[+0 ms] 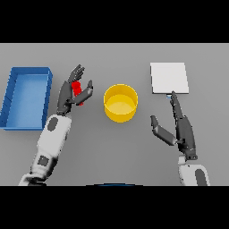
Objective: Pick up the red beaker and tilt it to pour out 1 green nut into yellow bowl. Pick up the yellow bowl and place it on the metallic measuring scale.
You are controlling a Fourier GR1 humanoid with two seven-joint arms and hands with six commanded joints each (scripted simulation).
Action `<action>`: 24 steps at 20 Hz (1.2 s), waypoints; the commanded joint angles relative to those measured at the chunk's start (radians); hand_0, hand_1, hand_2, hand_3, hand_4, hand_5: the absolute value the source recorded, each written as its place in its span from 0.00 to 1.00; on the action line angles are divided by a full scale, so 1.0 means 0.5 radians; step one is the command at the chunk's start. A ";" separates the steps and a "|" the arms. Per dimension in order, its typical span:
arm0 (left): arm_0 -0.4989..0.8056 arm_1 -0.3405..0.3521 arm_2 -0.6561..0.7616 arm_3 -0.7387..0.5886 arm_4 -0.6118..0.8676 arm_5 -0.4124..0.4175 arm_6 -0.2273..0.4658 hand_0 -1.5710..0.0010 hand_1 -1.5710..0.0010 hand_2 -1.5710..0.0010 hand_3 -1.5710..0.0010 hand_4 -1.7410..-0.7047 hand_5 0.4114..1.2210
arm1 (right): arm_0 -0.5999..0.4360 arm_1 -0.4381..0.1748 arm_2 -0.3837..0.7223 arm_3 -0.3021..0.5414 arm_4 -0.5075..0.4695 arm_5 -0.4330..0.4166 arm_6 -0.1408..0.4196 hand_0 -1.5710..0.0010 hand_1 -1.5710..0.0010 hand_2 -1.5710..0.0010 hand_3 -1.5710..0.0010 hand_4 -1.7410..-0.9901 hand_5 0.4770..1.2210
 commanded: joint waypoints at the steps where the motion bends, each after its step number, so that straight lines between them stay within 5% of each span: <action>1: -0.008 -0.004 0.019 0.027 0.009 0.015 -0.004 0.64 0.61 0.62 0.73 0.31 0.55 | -0.003 0.001 -0.003 0.012 0.004 -0.006 0.001 1.00 1.00 1.00 1.00 0.66 0.28; 4: -0.032 -0.029 0.024 0.084 -0.012 0.011 -0.150 0.33 0.31 0.32 0.43 0.17 0.77 | -0.023 0.000 -0.004 0.018 0.004 -0.002 0.033 1.00 1.00 1.00 1.00 0.67 0.29; 9: -0.079 -0.030 0.083 0.143 0.057 0.030 -0.193 0.11 0.10 0.10 0.15 0.08 0.88 | -0.028 -0.003 -0.007 0.056 0.020 -0.014 0.010 1.00 1.00 1.00 1.00 0.71 0.27; 14: -0.079 0.013 -0.003 -0.036 0.009 0.047 -0.069 0.03 0.03 0.03 0.05 0.03 0.88 | -0.037 -0.020 -0.005 0.083 0.070 -0.041 -0.036 1.00 1.00 1.00 1.00 0.80 0.25; 24: -0.132 0.349 -0.568 -0.431 -0.544 -0.150 0.354 0.01 0.01 0.01 0.01 0.01 0.88 | -0.037 -0.045 0.000 0.068 0.096 -0.042 -0.065 1.00 1.00 1.00 1.00 0.86 0.26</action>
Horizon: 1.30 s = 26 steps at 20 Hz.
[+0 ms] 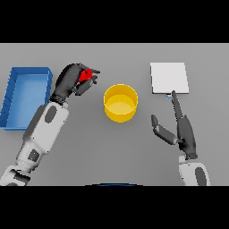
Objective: Pick up the red beaker and tilt it to pour out 1 green nut into yellow bowl. Pick up the yellow bowl and place it on the metallic measuring scale.
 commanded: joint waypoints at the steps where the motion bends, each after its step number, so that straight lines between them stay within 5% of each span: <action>1: 0.003 0.014 -0.021 -0.023 -0.015 -0.015 0.024 0.01 0.01 0.01 0.01 0.01 0.88 | 0.014 0.012 0.019 -0.021 0.034 -0.019 0.012 1.00 1.00 1.00 1.00 0.86 0.25; 11: -0.457 0.232 -0.674 0.119 -0.659 -0.431 0.210 0.00 0.00 0.00 0.00 0.00 0.97 | 0.024 0.009 0.032 -0.052 0.026 0.009 0.024 1.00 1.00 1.00 1.00 0.90 0.28; 15: -0.668 0.235 -0.923 0.234 -0.868 -0.646 0.196 0.00 0.00 0.00 0.00 0.15 0.99 | 0.011 0.033 0.030 -0.026 -0.006 0.019 0.002 1.00 1.00 1.00 1.00 0.90 0.27; 26: -1.030 0.160 -1.366 0.558 -1.367 -0.820 0.137 0.00 0.00 0.00 0.00 0.01 1.00 | 0.032 0.015 0.035 -0.020 -0.027 0.064 0.019 1.00 1.00 1.00 1.00 0.91 0.30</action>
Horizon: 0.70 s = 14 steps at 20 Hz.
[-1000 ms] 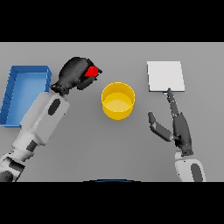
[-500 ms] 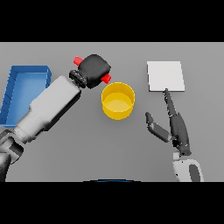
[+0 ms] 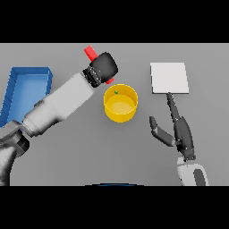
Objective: Pick up the red beaker and tilt it to pour out 1 green nut into yellow bowl. Pick up the yellow bowl and place it on the metallic measuring scale.
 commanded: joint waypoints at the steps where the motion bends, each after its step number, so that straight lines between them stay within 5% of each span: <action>1: -0.025 -0.031 -0.020 0.020 -0.027 -0.001 0.013 0.00 0.00 0.00 0.00 0.01 1.00 | -0.020 0.009 0.002 0.007 0.006 -0.008 0.018 1.00 1.00 1.00 1.00 0.91 0.29; 5: -0.013 -0.052 -0.101 -0.013 -0.128 0.043 0.045 0.00 0.00 0.00 0.00 0.01 1.00 | 0.016 0.033 0.015 -0.004 -0.006 -0.009 -0.071 1.00 1.00 1.00 1.00 0.91 0.30; 8: -0.045 -0.082 -0.202 0.024 -0.237 0.101 0.026 0.00 0.00 0.00 0.00 0.00 1.00 | -0.025 0.034 0.000 0.022 0.019 -0.042 0.004 1.00 1.00 1.00 1.00 0.90 0.28; 14: -0.198 -0.138 -0.416 0.092 -0.440 -0.014 -0.077 0.00 0.00 0.00 0.00 0.01 1.00 | -0.025 0.034 0.005 0.011 0.035 -0.057 -0.048 1.00 1.00 1.00 1.00 0.90 0.26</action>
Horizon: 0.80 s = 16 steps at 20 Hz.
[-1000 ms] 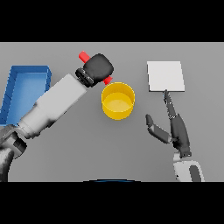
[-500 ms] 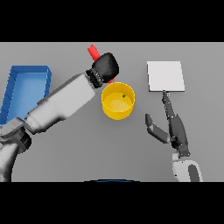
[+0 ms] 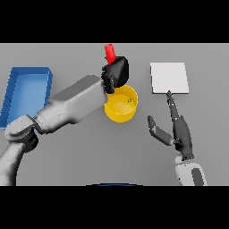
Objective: Pick up the red beaker and tilt it to pour out 1 green nut into yellow bowl. Pick up the yellow bowl and place it on the metallic measuring scale.
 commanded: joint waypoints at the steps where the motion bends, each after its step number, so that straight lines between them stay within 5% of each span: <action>1: -0.026 -0.016 -0.043 0.012 -0.035 -0.026 -0.029 0.00 0.00 0.00 0.00 0.01 1.00 | -0.005 -0.012 -0.009 0.007 -0.003 0.004 0.009 1.00 1.00 1.00 1.00 0.91 0.26; 6: -0.147 -0.075 -0.095 0.080 -0.099 -0.077 -0.105 0.00 0.00 0.00 0.00 0.01 1.00 | -0.014 0.010 0.012 -0.008 0.031 -0.017 0.051 1.00 1.00 1.00 1.00 0.94 0.28; 8: -0.206 -0.038 -0.024 0.128 -0.066 0.053 -0.141 0.00 0.00 0.00 0.00 0.01 1.00 | -0.018 -0.011 -0.007 0.011 0.015 -0.008 0.033 1.00 1.00 1.00 1.00 0.94 0.28; 12: -0.423 0.028 0.165 0.268 0.024 0.057 -0.158 0.00 0.00 0.00 0.00 0.01 1.00 | -0.015 -0.015 0.008 0.006 0.066 -0.037 0.017 1.00 1.00 1.00 1.00 0.96 0.28; 14: -0.516 0.076 0.305 0.357 0.107 0.058 -0.130 0.00 0.00 0.00 0.35 0.01 1.00 | -0.014 -0.003 0.015 0.008 0.063 -0.035 0.027 1.00 1.00 1.00 1.00 0.95 0.27; 16: -0.572 0.139 0.473 0.478 0.225 0.129 -0.166 0.00 0.00 0.00 0.22 0.01 1.00 | -0.017 0.009 0.019 0.003 0.041 -0.019 0.049 1.00 1.00 1.00 1.00 0.97 0.27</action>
